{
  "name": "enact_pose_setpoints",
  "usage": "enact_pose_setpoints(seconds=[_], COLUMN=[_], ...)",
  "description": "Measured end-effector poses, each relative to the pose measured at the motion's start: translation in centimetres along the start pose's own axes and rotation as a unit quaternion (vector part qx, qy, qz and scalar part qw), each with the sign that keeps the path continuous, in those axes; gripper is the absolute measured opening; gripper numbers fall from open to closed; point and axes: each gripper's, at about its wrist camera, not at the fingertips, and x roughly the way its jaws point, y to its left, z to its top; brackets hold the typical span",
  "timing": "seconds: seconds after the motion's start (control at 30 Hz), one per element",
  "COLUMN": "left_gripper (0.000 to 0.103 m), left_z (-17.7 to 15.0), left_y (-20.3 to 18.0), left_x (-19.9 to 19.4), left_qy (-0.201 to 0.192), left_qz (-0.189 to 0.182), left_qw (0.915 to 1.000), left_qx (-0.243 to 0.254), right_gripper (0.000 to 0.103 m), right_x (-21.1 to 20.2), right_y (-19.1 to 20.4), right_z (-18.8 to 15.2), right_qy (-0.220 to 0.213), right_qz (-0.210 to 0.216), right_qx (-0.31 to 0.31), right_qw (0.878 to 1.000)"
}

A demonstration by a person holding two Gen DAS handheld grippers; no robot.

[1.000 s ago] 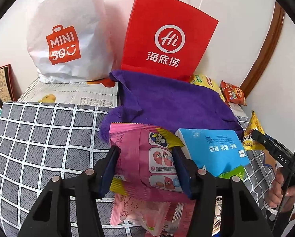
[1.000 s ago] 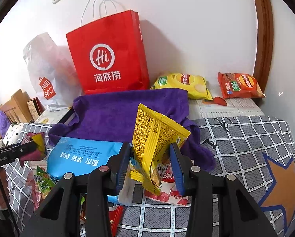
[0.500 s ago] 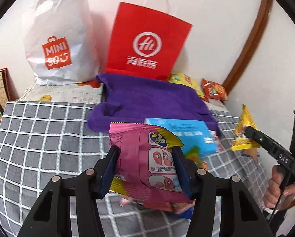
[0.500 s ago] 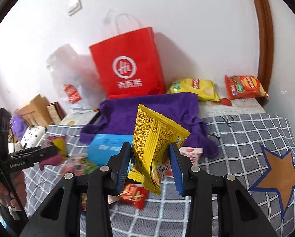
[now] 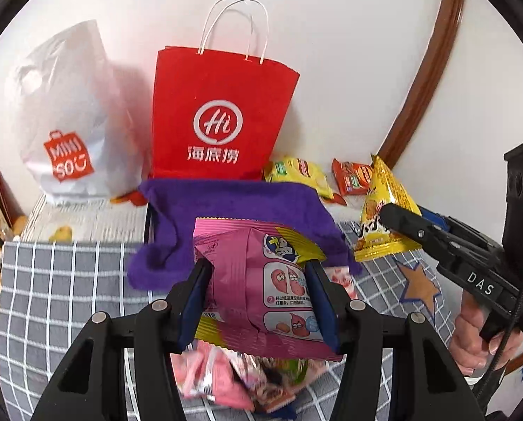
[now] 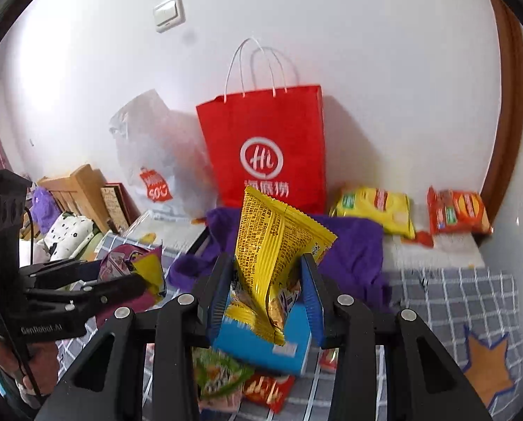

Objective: Organize snacks
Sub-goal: 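Lift both held bags and carry them over the purple towel, then lower both bags onto the purple towel and open both tools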

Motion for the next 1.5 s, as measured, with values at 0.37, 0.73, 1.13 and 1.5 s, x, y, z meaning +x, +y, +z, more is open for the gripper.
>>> enact_pose_setpoints(seconds=[0.37,0.73,1.13,1.5], left_gripper=[0.053,0.053,0.053,0.053], left_z=[6.3,10.0,8.5,7.2], left_y=[1.3,3.8,7.3,7.8], left_x=[5.0,13.2,19.7,22.0], left_qy=[-0.001,0.030,0.086,0.114], left_qz=[0.036,0.034,0.033,0.033], left_qw=[0.9993,0.9990,0.9956,0.9927], left_qx=[0.006,0.005,-0.018,-0.024], right_gripper=[0.039,0.039,0.038,0.038], right_x=[5.8,13.9,19.9,23.0], right_y=[-2.0,-6.6,-10.7,-10.4], right_z=[5.5,6.2,3.5,1.4], right_qy=[-0.001,0.037,0.110,0.157], right_qz=[-0.019,-0.037,-0.027,-0.035], right_qx=[-0.008,0.011,0.031,0.017], right_qw=[1.000,0.999,0.993,0.987])
